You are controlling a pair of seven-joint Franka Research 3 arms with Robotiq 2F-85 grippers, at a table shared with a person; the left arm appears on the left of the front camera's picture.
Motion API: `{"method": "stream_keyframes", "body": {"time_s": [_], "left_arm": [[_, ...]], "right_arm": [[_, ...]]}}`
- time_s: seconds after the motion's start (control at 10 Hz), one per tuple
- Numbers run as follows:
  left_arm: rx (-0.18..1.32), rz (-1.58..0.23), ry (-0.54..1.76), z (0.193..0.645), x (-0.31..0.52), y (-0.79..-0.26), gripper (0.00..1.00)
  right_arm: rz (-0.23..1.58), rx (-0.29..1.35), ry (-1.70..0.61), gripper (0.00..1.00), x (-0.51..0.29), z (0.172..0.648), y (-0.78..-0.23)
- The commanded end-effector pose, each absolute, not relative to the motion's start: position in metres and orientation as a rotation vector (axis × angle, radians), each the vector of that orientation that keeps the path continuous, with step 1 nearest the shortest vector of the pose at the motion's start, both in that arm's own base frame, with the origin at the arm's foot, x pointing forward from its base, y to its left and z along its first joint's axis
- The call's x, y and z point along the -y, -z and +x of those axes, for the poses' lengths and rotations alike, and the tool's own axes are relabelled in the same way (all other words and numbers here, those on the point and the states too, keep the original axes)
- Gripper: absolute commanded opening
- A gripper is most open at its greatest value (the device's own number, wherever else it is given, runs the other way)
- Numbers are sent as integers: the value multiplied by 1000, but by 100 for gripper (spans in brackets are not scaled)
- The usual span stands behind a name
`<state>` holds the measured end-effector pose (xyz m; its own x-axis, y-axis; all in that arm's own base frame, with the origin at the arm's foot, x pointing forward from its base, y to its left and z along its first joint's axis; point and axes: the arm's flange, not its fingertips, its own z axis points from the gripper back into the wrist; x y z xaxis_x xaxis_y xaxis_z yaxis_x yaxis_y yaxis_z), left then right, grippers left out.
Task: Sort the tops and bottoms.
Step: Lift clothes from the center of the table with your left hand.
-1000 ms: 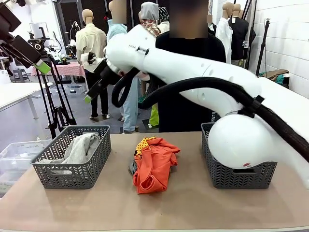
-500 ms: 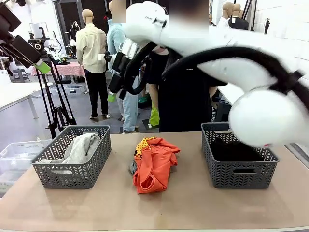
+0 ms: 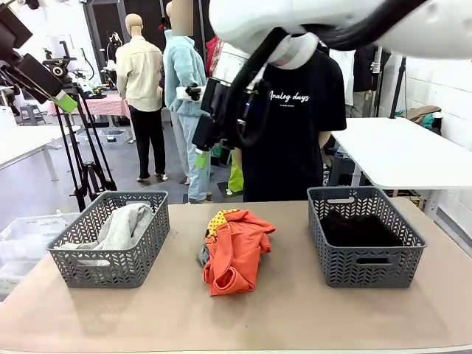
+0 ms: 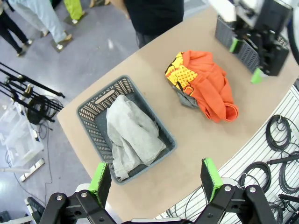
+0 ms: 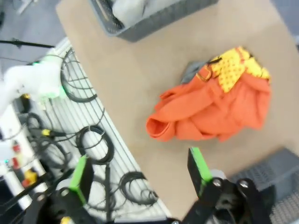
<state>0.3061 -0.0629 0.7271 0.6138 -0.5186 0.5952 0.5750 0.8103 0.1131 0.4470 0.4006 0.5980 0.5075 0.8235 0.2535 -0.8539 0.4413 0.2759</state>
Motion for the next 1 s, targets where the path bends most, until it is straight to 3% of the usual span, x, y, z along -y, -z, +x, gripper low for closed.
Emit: {"method": "stream_keyframes", "body": {"time_s": [0.0, 0.5, 0.7, 0.9], "left_arm": [[656, -95, 631, 306, 62, -727, 100], [656, -95, 631, 306, 62, -727, 100], [656, -95, 631, 306, 62, -727, 100], [656, -95, 631, 306, 62, -727, 100]], "right_arm": [[399, 53, -1085, 100, -419, 473, -600], [408, 71, -1063, 100, -412, 467, -592], [371, 97, -948, 100, -352, 458, -599], [332, 75, -812, 100, -271, 418, -599]]}}
